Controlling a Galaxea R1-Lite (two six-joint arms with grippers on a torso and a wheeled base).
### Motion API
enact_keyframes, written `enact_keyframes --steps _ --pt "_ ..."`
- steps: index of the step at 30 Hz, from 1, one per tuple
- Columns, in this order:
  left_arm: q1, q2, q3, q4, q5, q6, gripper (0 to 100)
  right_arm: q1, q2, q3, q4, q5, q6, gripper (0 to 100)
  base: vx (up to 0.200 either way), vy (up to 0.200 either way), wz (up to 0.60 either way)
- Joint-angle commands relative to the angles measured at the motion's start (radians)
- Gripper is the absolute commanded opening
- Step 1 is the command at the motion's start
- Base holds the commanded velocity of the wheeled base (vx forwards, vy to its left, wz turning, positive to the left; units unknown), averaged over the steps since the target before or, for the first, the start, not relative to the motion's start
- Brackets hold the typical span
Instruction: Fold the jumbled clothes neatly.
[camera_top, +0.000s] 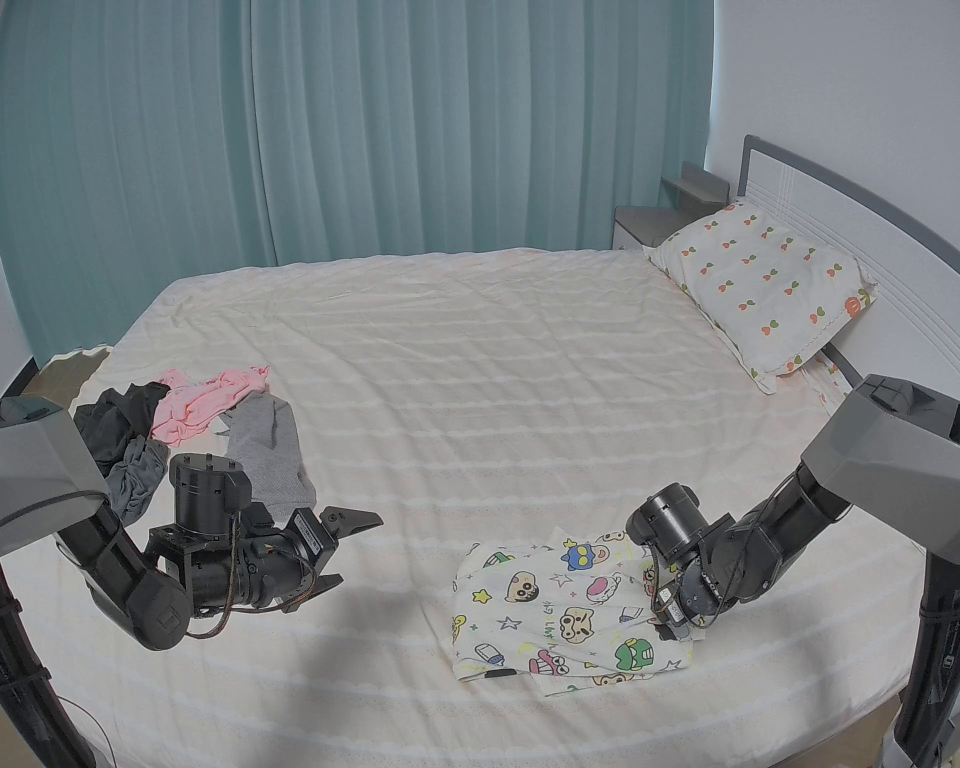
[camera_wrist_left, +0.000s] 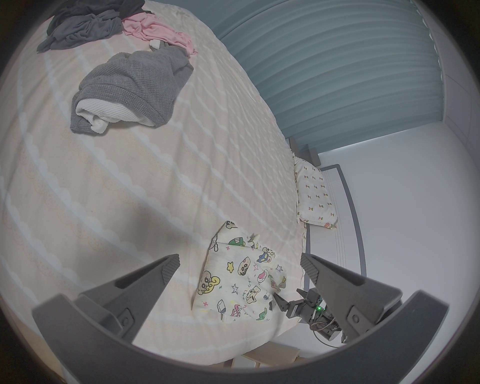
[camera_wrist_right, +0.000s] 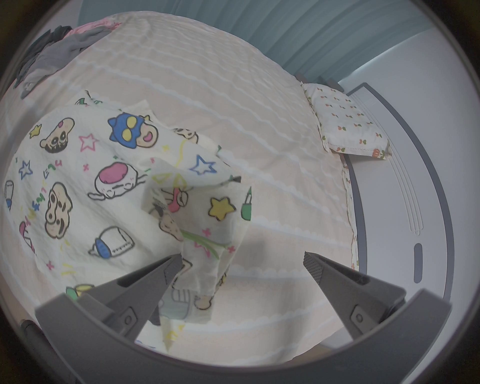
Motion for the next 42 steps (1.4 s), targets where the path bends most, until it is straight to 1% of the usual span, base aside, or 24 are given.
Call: enact_keyframes --steps 1,3,5,8,10,11,12,13,16,19,23,25,28,32,33,35,37,42 --pt "0.000 0.001 -0.001 0.000 0.000 0.000 100 -0.045 -0.048 0.027 -0.040 0.008 0.002 100 0.000 0.000 0.00" --pt "0.000 0.001 0.000 0.000 0.000 0.000 100 -0.068 -0.073 0.037 -0.086 0.024 0.002 100 0.000 0.000 0.00" --pt "0.000 0.001 -0.001 0.000 0.000 0.000 100 -0.088 -0.100 0.056 -0.133 0.062 0.004 100 0.000 0.000 0.00" --pt "0.000 0.001 -0.001 0.001 0.000 0.000 100 -0.128 -0.159 0.110 -0.239 0.183 0.022 100 0.000 0.000 0.00" --pt "0.000 0.001 -0.001 0.001 0.000 0.000 100 -0.146 -0.185 0.134 -0.287 0.269 0.074 100 0.000 0.000 0.00" --pt "0.000 0.001 -0.001 0.001 0.000 0.000 100 -0.146 -0.185 0.134 -0.287 0.269 0.074 100 0.000 0.000 0.00" --pt "0.000 0.003 -0.001 0.000 0.000 0.000 100 -0.152 -0.217 0.154 -0.314 0.377 0.143 100 0.000 0.000 0.00" --pt "0.000 0.003 -0.001 0.001 0.000 0.000 100 -0.149 -0.235 0.166 -0.319 0.441 0.180 100 0.000 0.000 0.00" --pt "0.000 0.004 -0.001 0.001 0.000 0.000 100 -0.128 -0.262 0.191 -0.301 0.587 0.254 100 0.000 0.000 0.00" --pt "0.000 0.004 -0.001 0.001 0.000 0.000 100 -0.106 -0.222 0.188 -0.278 0.570 0.261 100 0.000 0.000 0.00" --pt "0.000 0.006 -0.001 0.000 0.000 0.000 100 -0.079 -0.117 0.137 -0.284 0.496 0.260 100 0.000 0.000 0.00" --pt "0.000 0.009 -0.001 0.000 0.000 0.000 100 -0.063 -0.090 0.093 -0.284 0.492 0.269 100 0.000 0.000 0.00" --pt "0.000 0.009 -0.001 0.000 0.000 0.001 100 -0.043 -0.079 0.054 -0.268 0.521 0.277 100 0.000 0.000 0.00" --pt "0.000 0.010 -0.001 0.000 0.000 0.001 100 -0.016 -0.059 0.045 -0.236 0.585 0.335 100 0.000 0.000 0.00" --pt "0.000 0.010 -0.003 0.000 0.000 0.001 100 -0.014 -0.054 0.047 -0.228 0.617 0.360 100 0.000 0.000 0.00" --pt "0.000 0.010 -0.001 0.000 0.000 0.001 100 -0.016 -0.042 0.045 -0.222 0.648 0.390 100 0.000 0.000 0.00" --pt "0.000 0.010 -0.001 0.000 0.000 0.001 100 -0.022 -0.033 0.045 -0.221 0.653 0.410 100 0.000 0.000 0.00" --pt "0.000 0.013 -0.003 0.000 0.000 0.001 100 -0.039 -0.015 0.042 -0.232 0.660 0.419 100 0.000 0.000 0.00"
